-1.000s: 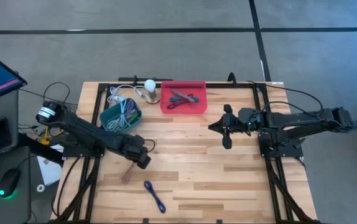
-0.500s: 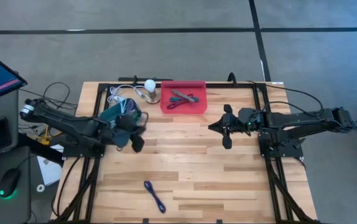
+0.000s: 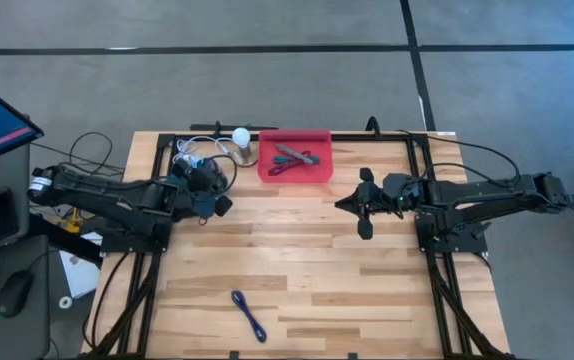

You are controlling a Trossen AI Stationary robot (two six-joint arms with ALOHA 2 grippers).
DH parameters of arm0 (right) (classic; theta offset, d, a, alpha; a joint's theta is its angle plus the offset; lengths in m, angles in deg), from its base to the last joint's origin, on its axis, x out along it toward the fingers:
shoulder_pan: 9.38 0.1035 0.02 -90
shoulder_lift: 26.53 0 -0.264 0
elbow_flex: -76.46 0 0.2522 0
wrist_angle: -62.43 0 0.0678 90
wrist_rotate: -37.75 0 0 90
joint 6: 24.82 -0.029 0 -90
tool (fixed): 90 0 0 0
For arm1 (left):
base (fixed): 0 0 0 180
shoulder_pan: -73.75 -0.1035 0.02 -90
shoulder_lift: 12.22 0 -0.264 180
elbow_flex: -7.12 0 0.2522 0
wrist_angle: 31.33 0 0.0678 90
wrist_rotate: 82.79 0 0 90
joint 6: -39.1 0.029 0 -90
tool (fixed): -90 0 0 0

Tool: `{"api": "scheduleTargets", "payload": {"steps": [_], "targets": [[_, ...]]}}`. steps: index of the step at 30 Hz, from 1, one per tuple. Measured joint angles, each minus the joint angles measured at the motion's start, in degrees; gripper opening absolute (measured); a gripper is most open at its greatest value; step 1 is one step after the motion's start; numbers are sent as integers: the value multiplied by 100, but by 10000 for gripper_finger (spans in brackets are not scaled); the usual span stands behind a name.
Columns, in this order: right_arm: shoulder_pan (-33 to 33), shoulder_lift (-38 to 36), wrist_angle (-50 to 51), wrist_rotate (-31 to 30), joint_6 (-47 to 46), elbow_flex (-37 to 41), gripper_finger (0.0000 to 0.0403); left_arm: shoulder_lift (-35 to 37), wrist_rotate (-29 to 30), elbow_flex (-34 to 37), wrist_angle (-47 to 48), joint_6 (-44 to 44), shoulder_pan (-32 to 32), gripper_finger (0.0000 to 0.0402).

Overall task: Pick & Place USB Port
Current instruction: Put the light brown USB cable into the blue bin

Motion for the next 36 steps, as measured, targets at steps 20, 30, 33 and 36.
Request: {"api": "scheduleTargets", "payload": {"steps": [20,30,33,36], "targets": [[0,2,4,0,-7,0,11,-93,-809,1016,23,-28,-1358,12],[0,2,4,0,-6,0,10,-93,-1096,1401,-2,-488,-1504,14],[0,2,4,0,11,0,10,-93,-1178,1439,2,-566,-1506,31],[0,2,4,0,11,0,10,-93,-1162,1439,-4,-556,-1506,58]]}}
